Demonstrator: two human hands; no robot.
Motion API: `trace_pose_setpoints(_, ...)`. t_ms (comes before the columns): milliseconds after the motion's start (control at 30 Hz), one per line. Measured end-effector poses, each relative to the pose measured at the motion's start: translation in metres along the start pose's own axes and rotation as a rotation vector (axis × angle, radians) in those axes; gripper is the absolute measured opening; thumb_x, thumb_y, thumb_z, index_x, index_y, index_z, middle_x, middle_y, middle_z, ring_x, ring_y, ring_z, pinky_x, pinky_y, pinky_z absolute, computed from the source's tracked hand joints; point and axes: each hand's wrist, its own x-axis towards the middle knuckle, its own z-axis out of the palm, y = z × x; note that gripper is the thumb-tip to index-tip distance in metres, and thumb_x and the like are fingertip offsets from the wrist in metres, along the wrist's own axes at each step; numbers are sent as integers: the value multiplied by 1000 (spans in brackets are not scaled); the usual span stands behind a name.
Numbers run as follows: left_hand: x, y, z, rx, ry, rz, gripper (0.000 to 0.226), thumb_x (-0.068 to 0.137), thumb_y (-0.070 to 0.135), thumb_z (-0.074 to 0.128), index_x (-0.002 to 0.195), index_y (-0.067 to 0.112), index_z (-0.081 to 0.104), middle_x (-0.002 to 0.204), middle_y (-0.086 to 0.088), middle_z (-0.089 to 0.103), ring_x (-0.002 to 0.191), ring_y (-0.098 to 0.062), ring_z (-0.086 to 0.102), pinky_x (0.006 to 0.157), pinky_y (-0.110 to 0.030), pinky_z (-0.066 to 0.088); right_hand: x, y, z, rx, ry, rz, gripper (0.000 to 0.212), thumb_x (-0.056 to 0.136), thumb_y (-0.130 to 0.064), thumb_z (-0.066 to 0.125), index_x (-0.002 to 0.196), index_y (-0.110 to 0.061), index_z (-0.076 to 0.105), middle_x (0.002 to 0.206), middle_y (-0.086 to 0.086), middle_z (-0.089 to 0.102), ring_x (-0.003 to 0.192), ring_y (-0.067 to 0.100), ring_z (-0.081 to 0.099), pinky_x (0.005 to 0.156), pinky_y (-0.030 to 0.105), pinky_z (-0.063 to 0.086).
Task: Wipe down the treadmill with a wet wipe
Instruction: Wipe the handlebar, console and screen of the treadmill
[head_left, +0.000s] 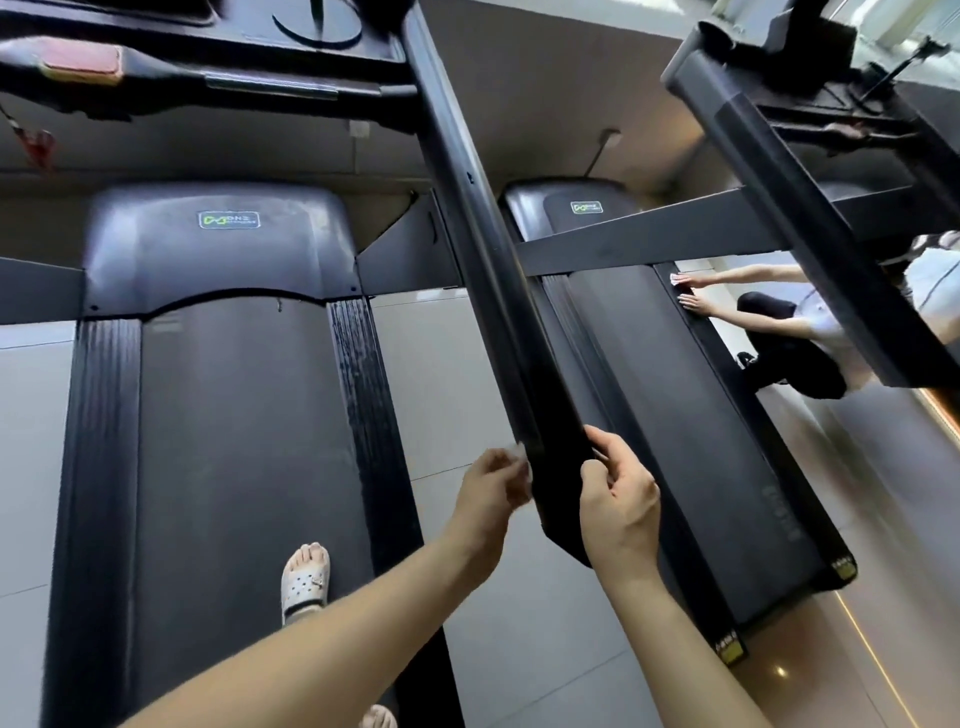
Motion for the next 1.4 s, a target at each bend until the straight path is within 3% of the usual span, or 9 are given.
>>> trace_pose_setpoints(233,30,36,-6,-104,-21,33,16,102,1,53,92,10,63,75,-1,65,71,-15,61,82,-31,55,-3,-6,1,-6,17,21,38,95,-5,50,111,-35,66,101,-27,65,97,-7,62,79,13,48)
trace_pose_setpoints(367,78,84,-4,-310,93,33,21,106,6,49,92,13,63,86,-2,65,68,-8,57,61,-17,51,-3,-10,0,-17,15,39,41,95,-3,50,106,-39,63,100,-25,66,95,-5,64,70,3,47)
trace_pose_setpoints(500,36,32,-8,-437,-29,-291,18,98,3,50,98,7,67,81,-2,68,60,-9,60,54,-19,51,15,-29,3,-102,39,73,25,97,-14,54,93,-34,66,90,-11,70,86,9,65,76,30,54)
trace_pose_setpoints(600,23,6,-14,-408,-128,-414,15,95,1,47,92,9,60,72,-3,58,53,-12,50,53,-21,44,45,-52,20,-112,27,63,18,102,-26,51,98,-22,69,92,-5,69,88,13,61,76,32,47)
trace_pose_setpoints(800,124,115,-18,-498,28,-237,25,104,5,42,84,9,57,52,1,53,38,-4,45,38,-14,38,69,-52,50,-175,103,73,24,104,-29,48,87,-20,62,80,-6,63,78,5,57,60,10,34)
trace_pose_setpoints(933,142,124,-17,-554,0,-230,27,100,2,42,81,12,58,57,4,45,41,-4,41,44,-12,35,71,-51,53,-223,115,49,21,103,-32,49,90,-22,62,83,-8,64,79,2,56,62,14,36)
trace_pose_setpoints(1100,72,65,-28,-212,-139,-487,18,91,2,49,88,13,62,72,-4,55,51,-10,44,54,-21,39,74,-48,56,-242,128,53,19,103,-32,50,91,-22,62,84,-9,63,81,4,58,63,17,39)
trace_pose_setpoints(1267,101,134,-23,-96,-14,-154,23,101,-1,43,85,10,55,54,-1,52,41,-8,43,48,-17,42,73,-52,57,-247,140,59,17,102,-27,52,89,-23,62,82,-15,61,79,1,57,61,14,37)
trace_pose_setpoints(1400,135,189,-20,84,55,150,15,100,1,52,92,13,57,83,-6,63,74,-17,59,78,-29,54,73,-51,60,-260,155,62,16,102,-26,53,88,-24,62,82,-13,63,78,1,57,61,12,36)
